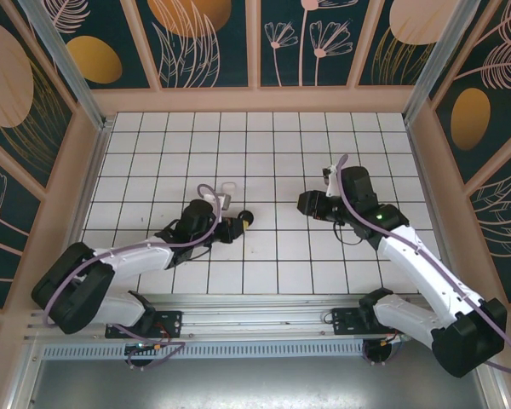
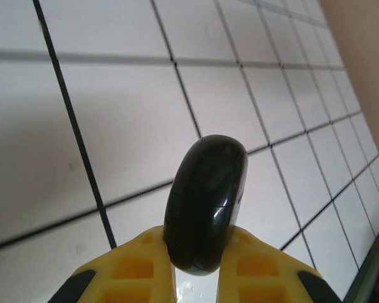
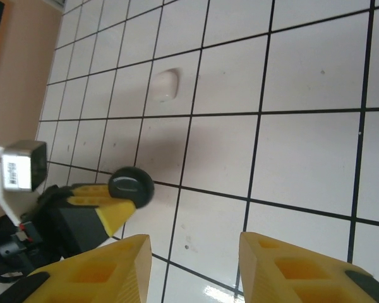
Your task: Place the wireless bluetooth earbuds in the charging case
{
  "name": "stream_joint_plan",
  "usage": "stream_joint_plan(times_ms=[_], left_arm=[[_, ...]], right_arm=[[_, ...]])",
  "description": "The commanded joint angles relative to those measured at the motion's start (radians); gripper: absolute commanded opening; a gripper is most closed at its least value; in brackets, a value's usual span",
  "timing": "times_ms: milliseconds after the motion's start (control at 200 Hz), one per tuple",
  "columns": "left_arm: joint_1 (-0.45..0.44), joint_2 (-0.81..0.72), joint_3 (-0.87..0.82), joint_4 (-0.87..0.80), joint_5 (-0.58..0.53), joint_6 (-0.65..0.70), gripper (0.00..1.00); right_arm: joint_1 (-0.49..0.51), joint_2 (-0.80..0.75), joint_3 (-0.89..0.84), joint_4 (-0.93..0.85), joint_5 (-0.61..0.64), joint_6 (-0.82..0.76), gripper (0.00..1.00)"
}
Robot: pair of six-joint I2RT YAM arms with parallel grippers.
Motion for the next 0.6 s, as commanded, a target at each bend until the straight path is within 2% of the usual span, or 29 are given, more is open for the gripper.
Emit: stream_joint_plan(times_ms=[0, 220, 450, 596], left_arm=[[-0.002, 0.059, -0.017, 0.017, 0.137, -0.071, 0.00], [-0.149, 0.091, -0.020, 0.012, 0.129, -0.136, 0.00], [-0.220, 0.100, -0.039, -0.014, 0.129, -0.167, 0.00], [-0.241, 0.103, -0.053, -0.076, 0.128, -0.150, 0.05]], right_arm=[[-0.008, 0.012, -0.021, 0.054, -0.023, 0.011, 0.42], [-0.013, 0.028, -0.036, 0.072, -0.020, 0.010, 0.42], [-0.025, 0.035, -0.039, 0.067, -0.025, 0.002, 0.43], [-0.032, 0.035, -0.039, 0.065, -0.025, 0.001, 0.43]])
